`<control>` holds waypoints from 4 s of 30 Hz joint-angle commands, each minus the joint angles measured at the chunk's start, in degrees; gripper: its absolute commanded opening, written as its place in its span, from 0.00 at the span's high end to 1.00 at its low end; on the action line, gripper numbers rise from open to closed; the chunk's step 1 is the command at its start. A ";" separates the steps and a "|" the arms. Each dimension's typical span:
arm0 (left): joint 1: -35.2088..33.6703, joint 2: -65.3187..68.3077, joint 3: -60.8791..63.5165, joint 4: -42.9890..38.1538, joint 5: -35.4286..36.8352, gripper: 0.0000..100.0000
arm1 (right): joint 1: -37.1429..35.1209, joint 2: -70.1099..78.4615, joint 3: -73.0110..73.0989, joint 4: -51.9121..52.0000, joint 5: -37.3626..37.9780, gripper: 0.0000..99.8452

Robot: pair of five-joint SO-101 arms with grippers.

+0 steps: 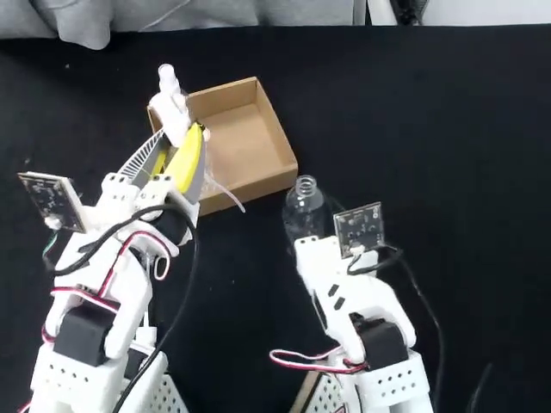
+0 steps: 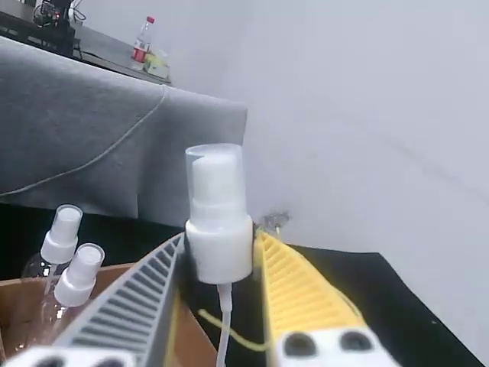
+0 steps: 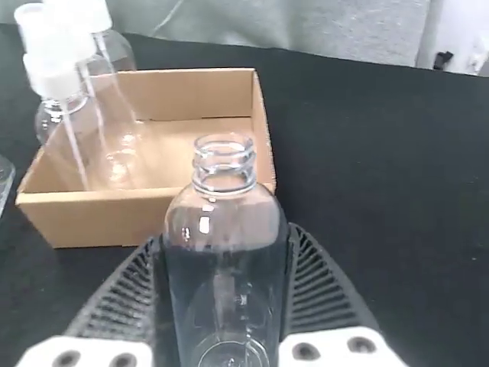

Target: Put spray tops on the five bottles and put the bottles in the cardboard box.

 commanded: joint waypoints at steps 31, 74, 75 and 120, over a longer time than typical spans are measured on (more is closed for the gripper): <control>1.27 -1.05 2.59 -4.84 0.70 0.97 | -11.34 -5.49 2.95 -2.02 16.70 0.99; 3.74 -0.79 9.45 -13.71 0.09 0.97 | -12.40 -5.76 2.59 -2.11 16.26 0.99; 3.74 -0.79 10.24 -15.21 -0.26 0.97 | -12.40 -6.37 2.59 -2.11 16.26 0.99; 14.81 -1.32 16.84 -11.16 -3.43 0.97 | -12.13 -6.99 2.86 -3.60 8.88 0.99</control>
